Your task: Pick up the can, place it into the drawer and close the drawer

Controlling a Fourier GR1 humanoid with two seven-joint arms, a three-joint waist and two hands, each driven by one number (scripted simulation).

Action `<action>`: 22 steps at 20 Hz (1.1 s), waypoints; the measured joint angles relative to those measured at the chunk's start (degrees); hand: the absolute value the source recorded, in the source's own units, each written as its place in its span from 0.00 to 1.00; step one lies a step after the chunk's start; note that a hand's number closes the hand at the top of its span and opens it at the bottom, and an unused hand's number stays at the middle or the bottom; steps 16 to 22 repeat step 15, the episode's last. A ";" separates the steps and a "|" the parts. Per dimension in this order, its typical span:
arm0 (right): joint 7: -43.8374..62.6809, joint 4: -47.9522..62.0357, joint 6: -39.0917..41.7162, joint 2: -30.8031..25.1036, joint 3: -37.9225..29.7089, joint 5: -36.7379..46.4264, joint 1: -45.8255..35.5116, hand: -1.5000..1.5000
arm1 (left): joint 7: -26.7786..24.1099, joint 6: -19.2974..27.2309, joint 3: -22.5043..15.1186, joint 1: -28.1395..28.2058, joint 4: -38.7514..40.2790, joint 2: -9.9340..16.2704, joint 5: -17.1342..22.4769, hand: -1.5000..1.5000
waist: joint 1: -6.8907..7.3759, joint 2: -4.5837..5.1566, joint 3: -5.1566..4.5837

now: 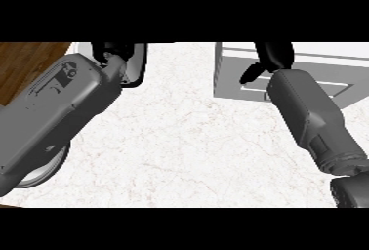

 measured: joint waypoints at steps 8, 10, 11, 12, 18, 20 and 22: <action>-9.49 1.92 6.63 0.80 -7.87 -8.72 -2.15 0.00 | 1.42 -0.32 0.17 0.99 -2.49 1.17 -0.22 0.00 | 0.13 0.38 0.02; -12.04 1.65 8.13 1.05 -11.18 -12.17 -2.32 0.00 | 1.46 -0.56 0.25 1.41 -2.81 1.68 -0.33 0.00 | -0.13 0.32 0.00; -13.08 1.60 9.04 1.10 -12.76 -13.81 -2.44 0.00 | 1.71 -0.70 0.30 1.39 -3.14 2.07 -0.35 0.00 | -0.20 0.24 0.00; -13.90 1.62 10.12 1.12 -14.35 -15.49 -2.67 0.00 | 2.02 -0.54 0.28 1.45 -3.56 2.22 -0.37 0.00 | -0.27 0.14 0.07; -16.05 1.38 12.84 1.12 -18.41 -19.96 -3.50 0.00 | 2.44 -0.21 0.35 2.06 -4.59 2.51 -0.51 0.00 | -0.17 -0.15 -0.01; -16.05 1.38 12.84 1.12 -18.41 -19.96 -3.50 0.00 | 2.44 -0.21 0.35 2.06 -4.59 2.51 -0.51 0.00 | -0.17 -0.15 -0.01; -16.05 1.38 12.84 1.12 -18.41 -19.96 -3.50 0.00 | 2.44 -0.21 0.35 2.06 -4.59 2.51 -0.51 0.00 | -0.17 -0.15 -0.01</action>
